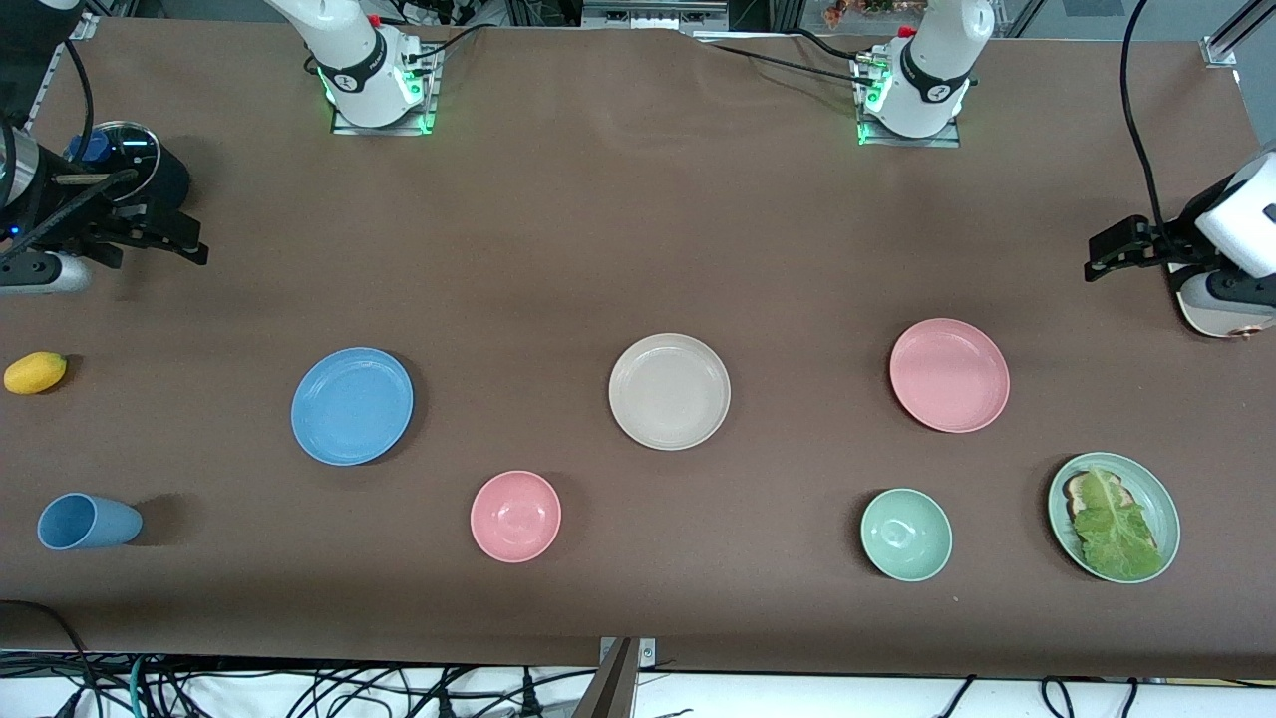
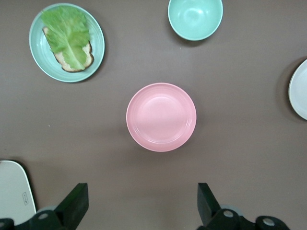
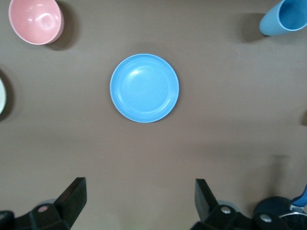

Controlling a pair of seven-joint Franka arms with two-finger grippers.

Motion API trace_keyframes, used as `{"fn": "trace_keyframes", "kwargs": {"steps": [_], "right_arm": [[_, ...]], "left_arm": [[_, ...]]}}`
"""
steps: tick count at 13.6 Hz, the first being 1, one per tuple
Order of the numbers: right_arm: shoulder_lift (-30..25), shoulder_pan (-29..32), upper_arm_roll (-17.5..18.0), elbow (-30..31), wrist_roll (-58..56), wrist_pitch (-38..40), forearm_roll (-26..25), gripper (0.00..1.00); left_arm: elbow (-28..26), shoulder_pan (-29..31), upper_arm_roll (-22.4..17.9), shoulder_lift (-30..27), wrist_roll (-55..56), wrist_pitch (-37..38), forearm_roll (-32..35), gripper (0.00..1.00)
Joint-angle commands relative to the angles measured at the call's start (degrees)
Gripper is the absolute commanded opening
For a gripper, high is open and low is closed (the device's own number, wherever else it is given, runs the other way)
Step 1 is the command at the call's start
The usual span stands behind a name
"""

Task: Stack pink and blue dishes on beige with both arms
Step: 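Reach the left gripper to the pink plate while the right gripper reaches the blue plate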

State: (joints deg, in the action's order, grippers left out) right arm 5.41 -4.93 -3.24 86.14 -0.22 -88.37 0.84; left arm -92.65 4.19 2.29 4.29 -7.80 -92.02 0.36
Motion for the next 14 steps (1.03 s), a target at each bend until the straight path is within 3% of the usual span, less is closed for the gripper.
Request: {"fn": "trace_keyframes", "kwargs": {"steps": [1, 5, 14], "right_arm": [[0.57, 0.36, 0.25, -0.71, -0.31, -0.31, -1.90, 1.00], [0.57, 0.27, 0.25, -0.71, 0.13, -0.22, -1.46, 1.00], [1.44, -1.04, 0.96, -0.88, 0.40, -2.33, -1.28, 1.00]], "left_arm": [[1.25, -0.15, -0.10, 2.39, -1.25, 0.44, 0.34, 1.00], [1.16, 0.91, -0.36, 3.71, -3.89, 0.35, -0.27, 1.00], [2.83, 3.54, -0.71, 21.71, -3.72, -2.18, 0.08, 1.00]]}}
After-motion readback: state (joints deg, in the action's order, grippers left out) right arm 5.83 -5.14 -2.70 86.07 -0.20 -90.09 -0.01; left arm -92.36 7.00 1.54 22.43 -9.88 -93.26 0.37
